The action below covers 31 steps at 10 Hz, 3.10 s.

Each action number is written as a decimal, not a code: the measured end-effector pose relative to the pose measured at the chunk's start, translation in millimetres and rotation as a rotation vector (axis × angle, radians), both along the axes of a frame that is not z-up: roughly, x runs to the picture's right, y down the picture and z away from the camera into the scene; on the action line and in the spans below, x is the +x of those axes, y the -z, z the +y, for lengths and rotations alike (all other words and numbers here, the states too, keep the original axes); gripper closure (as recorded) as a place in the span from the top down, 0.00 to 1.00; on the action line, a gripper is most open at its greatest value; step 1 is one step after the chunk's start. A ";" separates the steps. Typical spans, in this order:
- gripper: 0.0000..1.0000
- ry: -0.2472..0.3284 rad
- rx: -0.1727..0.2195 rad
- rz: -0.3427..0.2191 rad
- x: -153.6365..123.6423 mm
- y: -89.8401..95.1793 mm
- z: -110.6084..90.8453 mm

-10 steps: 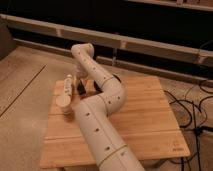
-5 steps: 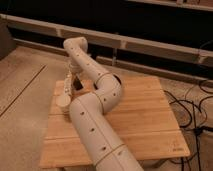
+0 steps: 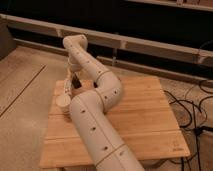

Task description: Place the eraser in the ceramic cup

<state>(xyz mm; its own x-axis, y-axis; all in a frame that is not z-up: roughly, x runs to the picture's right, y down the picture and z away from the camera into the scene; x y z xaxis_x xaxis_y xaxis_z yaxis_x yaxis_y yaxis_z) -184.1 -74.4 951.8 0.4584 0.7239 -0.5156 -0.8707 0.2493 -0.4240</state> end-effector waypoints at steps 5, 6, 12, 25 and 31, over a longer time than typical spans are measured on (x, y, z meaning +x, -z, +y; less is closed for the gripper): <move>0.00 0.002 0.000 -0.002 -2.4 0.4 0.4; 0.00 0.006 0.000 -0.002 -3.9 0.3 1.3; 0.00 0.248 0.014 -0.096 -39.2 15.4 26.4; 0.00 0.230 0.289 -0.045 -11.7 111.1 43.7; 0.00 0.275 0.341 -0.224 -72.0 121.8 38.6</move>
<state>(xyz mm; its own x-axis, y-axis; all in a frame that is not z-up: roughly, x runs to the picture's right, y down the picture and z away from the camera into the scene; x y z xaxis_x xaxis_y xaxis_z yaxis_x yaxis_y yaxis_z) -256.1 -35.8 830.0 0.7289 0.6707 -0.1375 -0.6498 0.6145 -0.4473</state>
